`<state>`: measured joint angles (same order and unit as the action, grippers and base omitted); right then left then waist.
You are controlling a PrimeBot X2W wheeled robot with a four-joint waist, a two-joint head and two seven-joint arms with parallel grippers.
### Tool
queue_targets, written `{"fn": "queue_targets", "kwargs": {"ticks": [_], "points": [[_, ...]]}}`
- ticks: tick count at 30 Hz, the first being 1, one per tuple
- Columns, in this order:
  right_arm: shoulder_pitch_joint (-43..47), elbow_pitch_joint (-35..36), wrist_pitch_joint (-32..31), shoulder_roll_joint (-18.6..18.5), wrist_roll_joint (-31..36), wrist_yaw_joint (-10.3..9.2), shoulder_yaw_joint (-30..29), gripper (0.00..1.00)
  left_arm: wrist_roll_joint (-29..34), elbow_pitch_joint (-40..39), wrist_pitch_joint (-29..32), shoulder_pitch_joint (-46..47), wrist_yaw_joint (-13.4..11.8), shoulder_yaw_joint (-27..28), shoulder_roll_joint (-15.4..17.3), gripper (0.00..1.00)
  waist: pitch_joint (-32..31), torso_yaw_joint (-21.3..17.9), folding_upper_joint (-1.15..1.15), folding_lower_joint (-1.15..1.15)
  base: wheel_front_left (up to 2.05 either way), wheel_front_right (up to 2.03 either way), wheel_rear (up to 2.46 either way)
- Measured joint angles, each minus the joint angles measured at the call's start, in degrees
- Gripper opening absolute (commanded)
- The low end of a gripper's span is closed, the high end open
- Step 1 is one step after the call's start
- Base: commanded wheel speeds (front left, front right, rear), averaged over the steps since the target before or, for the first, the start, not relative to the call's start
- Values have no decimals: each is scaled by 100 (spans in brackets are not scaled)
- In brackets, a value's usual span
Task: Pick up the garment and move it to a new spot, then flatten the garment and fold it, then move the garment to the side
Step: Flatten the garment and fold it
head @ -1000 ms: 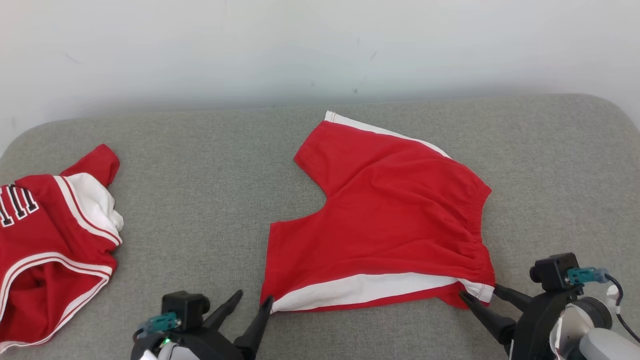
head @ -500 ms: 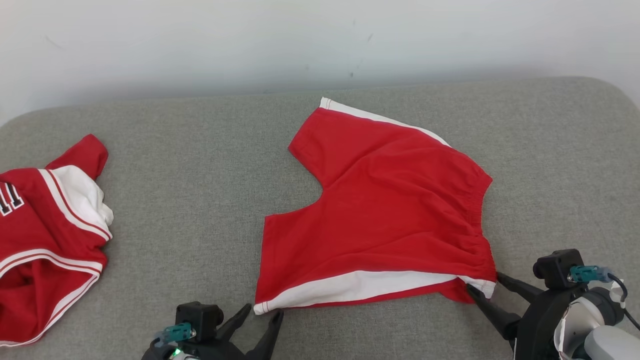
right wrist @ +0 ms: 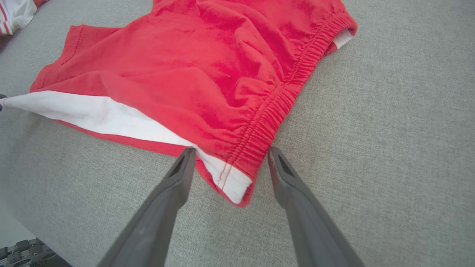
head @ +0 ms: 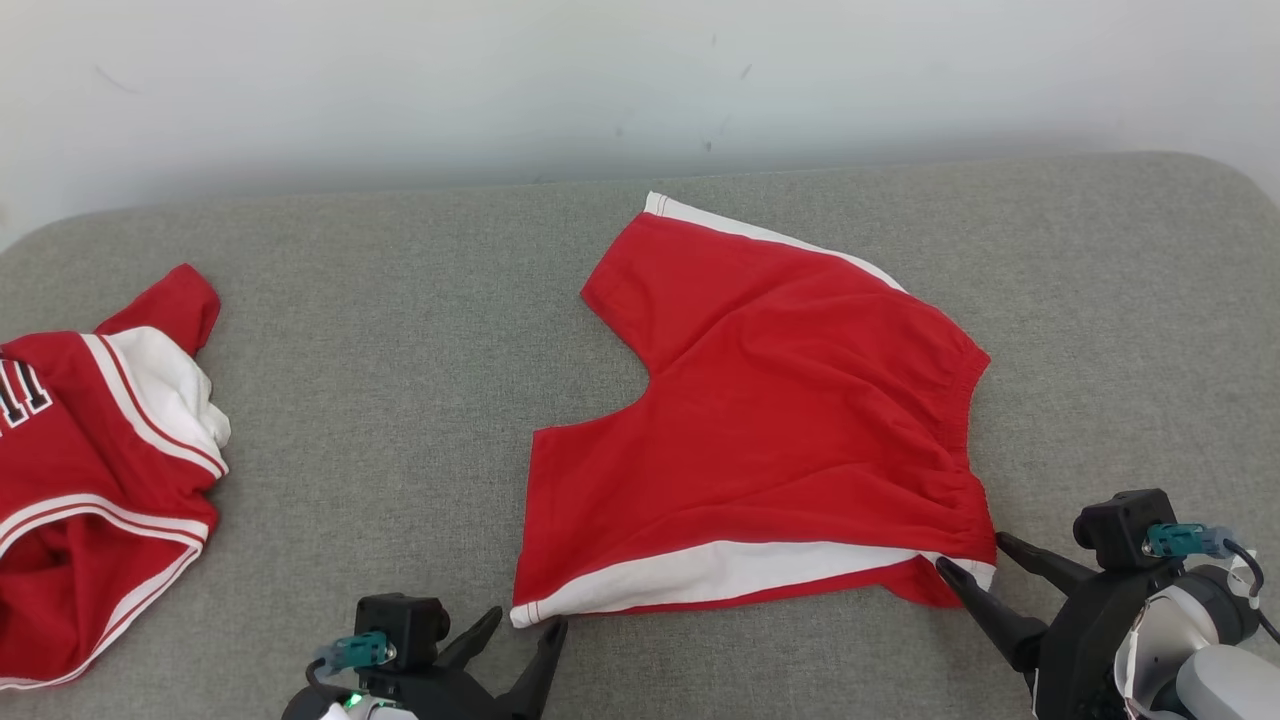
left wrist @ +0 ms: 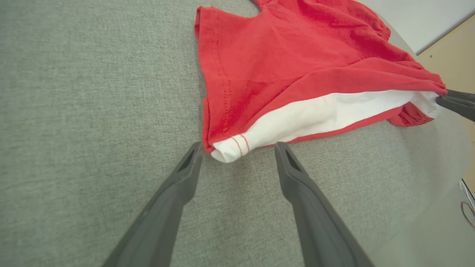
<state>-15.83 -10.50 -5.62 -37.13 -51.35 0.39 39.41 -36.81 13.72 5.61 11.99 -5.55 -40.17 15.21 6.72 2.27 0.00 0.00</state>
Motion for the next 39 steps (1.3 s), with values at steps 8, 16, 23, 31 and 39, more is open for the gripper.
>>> {"fn": "queue_targets", "kwargs": {"ticks": [8, 16, 23, 31, 39], "points": [[2, 27, -46, -35, 1, -75, 3, 100, -1, -127, 197, -4, -49, -9, -4, 0, -39, 2, 0, 0, 0, 0, 0], [9, 118, -133, -44, 4, -98, 48, 0, -89, -111, 447, -140, -75, -4, -8, 0, -74, 12, 0, 0, 0, 0, 0], [18, 147, -199, -116, 2, -147, 37, 0, -82, -208, 493, -142, -99, 64, 66, 0, -51, 23, 0, 0, 0, 0, 0], [81, 248, -198, -164, -187, -144, -109, 0, 76, -437, 392, -117, -148, 257, 138, 0, -63, 58, 0, 0, 0, 0, 0], [-595, 243, -894, -125, -423, 105, -31, 0, -78, -573, 800, 405, 200, 270, 283, 0, 123, 89, 0, 0, 0, 0, 0]]}}
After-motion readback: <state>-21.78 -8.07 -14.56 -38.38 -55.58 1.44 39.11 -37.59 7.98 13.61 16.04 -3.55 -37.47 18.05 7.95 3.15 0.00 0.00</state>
